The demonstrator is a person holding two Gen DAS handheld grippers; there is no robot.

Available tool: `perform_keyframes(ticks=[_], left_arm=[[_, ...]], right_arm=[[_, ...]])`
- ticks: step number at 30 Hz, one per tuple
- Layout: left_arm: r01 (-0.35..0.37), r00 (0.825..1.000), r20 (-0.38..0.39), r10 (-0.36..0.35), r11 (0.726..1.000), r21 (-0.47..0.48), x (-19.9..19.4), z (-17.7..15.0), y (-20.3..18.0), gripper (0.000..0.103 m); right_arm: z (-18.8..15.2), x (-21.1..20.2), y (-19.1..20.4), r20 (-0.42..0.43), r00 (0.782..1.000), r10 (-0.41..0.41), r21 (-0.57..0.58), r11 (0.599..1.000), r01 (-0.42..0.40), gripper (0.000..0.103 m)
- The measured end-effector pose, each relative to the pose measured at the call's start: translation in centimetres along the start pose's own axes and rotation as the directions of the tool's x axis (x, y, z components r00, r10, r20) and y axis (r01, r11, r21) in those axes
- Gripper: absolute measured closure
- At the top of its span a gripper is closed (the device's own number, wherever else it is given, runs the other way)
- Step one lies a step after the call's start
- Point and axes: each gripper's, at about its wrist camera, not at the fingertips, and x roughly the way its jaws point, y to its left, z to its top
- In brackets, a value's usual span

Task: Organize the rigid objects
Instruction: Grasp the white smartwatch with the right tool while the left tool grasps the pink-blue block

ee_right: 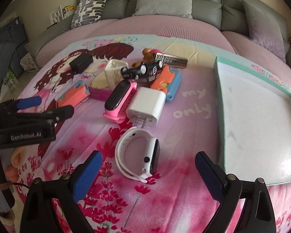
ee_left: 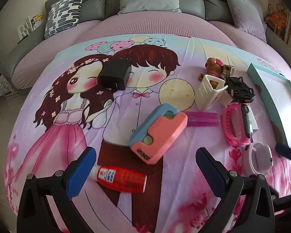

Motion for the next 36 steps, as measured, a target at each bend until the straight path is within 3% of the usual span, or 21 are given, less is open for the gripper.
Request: perform_keyframes(ticks=[8, 12, 19, 25, 29, 36], left_arm=[[-0.03, 1.0, 0.0, 0.03, 0.997, 0.073, 1.6, 0.9, -0.8, 0.013], [-0.027, 1.0, -0.004, 0.027, 0.996, 0.091, 2.1, 0.9, -1.0, 0.028], [0.01, 1.0, -0.021, -0.008, 0.995, 0.098, 2.3, 1.0, -1.2, 0.044], [0.017, 0.999, -0.03, -0.014, 0.994, 0.109, 2.4, 1.1, -1.5, 0.052], [0.021, 0.999, -0.034, -0.017, 0.993, 0.114, 2.1, 1.0, -1.7, 0.055], [0.021, 0.999, -0.037, -0.017, 0.995, 0.095, 1.8, 0.8, -1.5, 0.055]], right_arm=[[-0.2, 1.3, 0.1, -0.014, 1.0, -0.007, -0.004, 1.0, 0.007, 0.008], [-0.3, 1.3, 0.1, -0.006, 1.0, -0.023, -0.012, 1.0, 0.022, 0.013], [-0.3, 1.1, 0.0, -0.001, 1.0, -0.026, -0.013, 1.0, 0.026, 0.022], [-0.4, 1.0, 0.1, 0.005, 1.0, -0.009, -0.023, 1.0, 0.009, 0.03], [-0.4, 0.7, 0.2, 0.017, 1.0, 0.016, -0.027, 1.0, -0.015, 0.051], [-0.5, 0.4, 0.0, 0.026, 0.999, 0.026, -0.014, 1.0, -0.025, 0.051]])
